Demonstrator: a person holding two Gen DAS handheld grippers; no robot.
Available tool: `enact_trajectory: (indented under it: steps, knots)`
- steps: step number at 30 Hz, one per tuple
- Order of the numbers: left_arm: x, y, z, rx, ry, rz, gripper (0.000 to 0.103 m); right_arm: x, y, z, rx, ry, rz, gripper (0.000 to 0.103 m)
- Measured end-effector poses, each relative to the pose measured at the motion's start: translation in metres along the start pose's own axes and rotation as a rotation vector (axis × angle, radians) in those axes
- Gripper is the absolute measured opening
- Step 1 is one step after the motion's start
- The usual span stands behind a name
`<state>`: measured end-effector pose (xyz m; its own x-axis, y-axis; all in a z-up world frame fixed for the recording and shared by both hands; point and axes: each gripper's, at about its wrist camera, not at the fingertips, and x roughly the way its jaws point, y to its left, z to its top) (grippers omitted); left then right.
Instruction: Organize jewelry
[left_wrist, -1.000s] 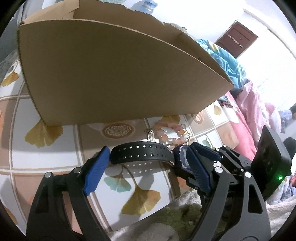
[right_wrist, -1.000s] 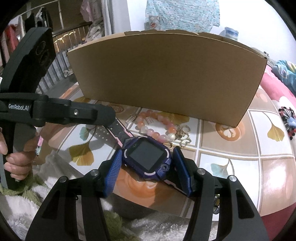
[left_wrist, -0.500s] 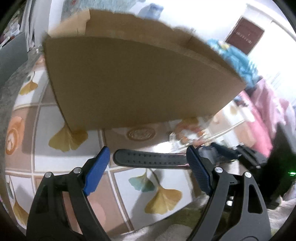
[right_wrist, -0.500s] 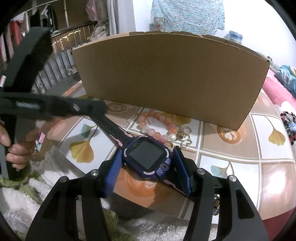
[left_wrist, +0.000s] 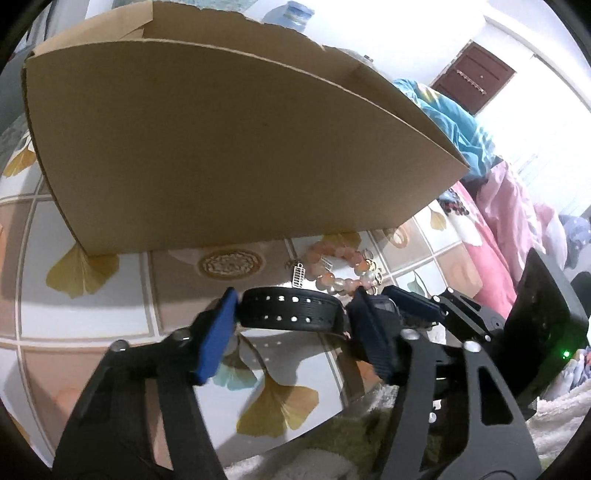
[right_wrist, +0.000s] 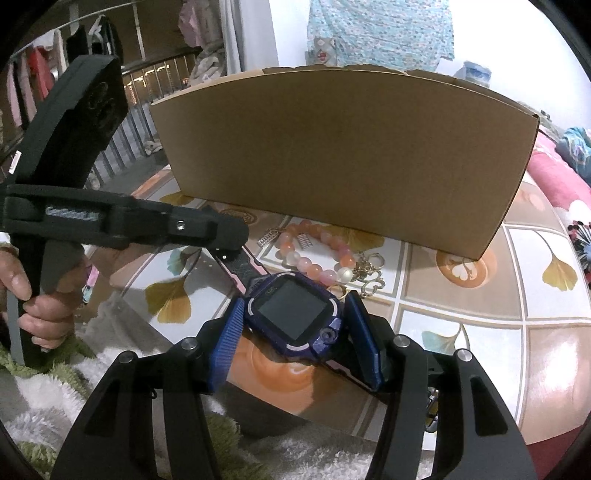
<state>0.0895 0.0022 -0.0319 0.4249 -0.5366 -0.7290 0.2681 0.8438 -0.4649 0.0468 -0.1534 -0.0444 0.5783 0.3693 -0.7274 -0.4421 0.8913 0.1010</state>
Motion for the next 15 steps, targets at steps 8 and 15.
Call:
enact_trajectory:
  steps: [8,15]
  knots:
    - [0.004,-0.013,-0.005,0.073,0.001,0.052,0.028,-0.003,-0.003,0.000,0.008,0.001,0.019,0.055]
    - [0.008,-0.031,-0.015,0.183,-0.016,0.166,0.027,-0.040,-0.029,-0.007,0.123,0.000,-0.006,0.055]
